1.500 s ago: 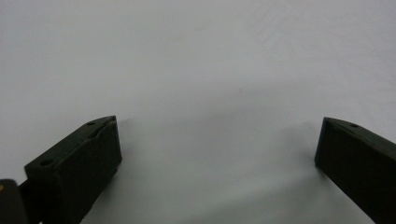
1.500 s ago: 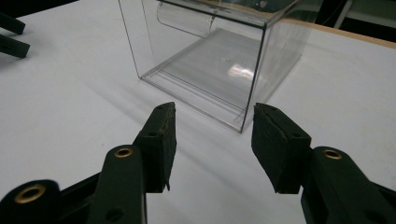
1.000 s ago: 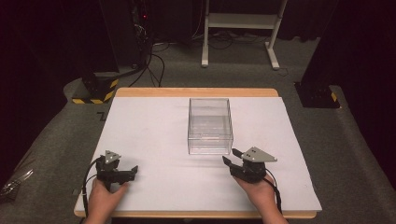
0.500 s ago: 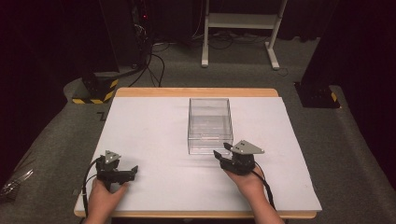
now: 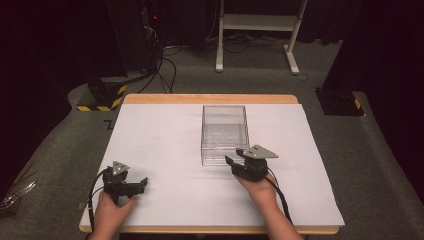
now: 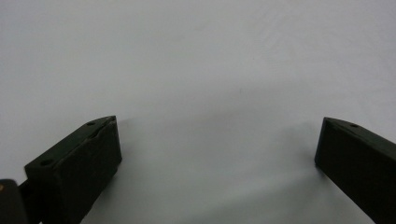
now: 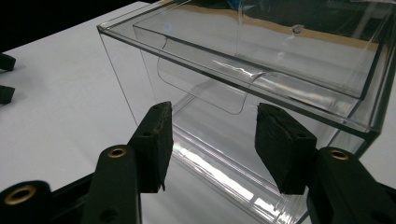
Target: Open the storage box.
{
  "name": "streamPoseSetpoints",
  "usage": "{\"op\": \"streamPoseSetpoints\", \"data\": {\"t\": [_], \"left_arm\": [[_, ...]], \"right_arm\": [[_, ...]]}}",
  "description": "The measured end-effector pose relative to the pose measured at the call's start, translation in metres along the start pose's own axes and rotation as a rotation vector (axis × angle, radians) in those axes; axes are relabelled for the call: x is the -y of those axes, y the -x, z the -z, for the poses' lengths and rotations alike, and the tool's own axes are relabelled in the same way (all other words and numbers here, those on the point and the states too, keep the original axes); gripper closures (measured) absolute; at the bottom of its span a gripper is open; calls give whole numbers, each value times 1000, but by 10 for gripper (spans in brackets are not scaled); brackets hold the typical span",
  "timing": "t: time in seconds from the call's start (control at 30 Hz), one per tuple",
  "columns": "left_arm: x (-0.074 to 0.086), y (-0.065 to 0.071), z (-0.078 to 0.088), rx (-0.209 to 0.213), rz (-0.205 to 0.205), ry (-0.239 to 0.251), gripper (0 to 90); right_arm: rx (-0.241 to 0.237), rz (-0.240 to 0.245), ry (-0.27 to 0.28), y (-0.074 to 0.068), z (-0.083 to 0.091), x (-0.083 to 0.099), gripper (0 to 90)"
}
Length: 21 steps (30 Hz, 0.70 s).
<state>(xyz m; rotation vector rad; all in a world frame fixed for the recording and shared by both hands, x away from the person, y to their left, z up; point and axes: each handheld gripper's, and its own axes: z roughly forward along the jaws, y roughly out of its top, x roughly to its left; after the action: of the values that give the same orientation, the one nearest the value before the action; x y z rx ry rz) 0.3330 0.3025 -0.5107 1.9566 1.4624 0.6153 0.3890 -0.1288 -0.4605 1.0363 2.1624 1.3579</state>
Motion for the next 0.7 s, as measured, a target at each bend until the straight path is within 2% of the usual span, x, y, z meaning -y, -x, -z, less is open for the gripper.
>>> {"op": "streamPoseSetpoints", "data": {"t": [0.3, 0.6, 0.7], "left_arm": [[0, 0, 0, 0, 0, 0, 4], [0, 0, 0, -1, -1, 0, 4], [0, 0, 0, -1, 0, 0, 4]], "right_arm": [[13, -16, 6, 1, -5, -2, 477], [-26, -15, 28, 3, -10, -2, 539], [-56, -24, 36, 4, -11, -2, 564]]}}
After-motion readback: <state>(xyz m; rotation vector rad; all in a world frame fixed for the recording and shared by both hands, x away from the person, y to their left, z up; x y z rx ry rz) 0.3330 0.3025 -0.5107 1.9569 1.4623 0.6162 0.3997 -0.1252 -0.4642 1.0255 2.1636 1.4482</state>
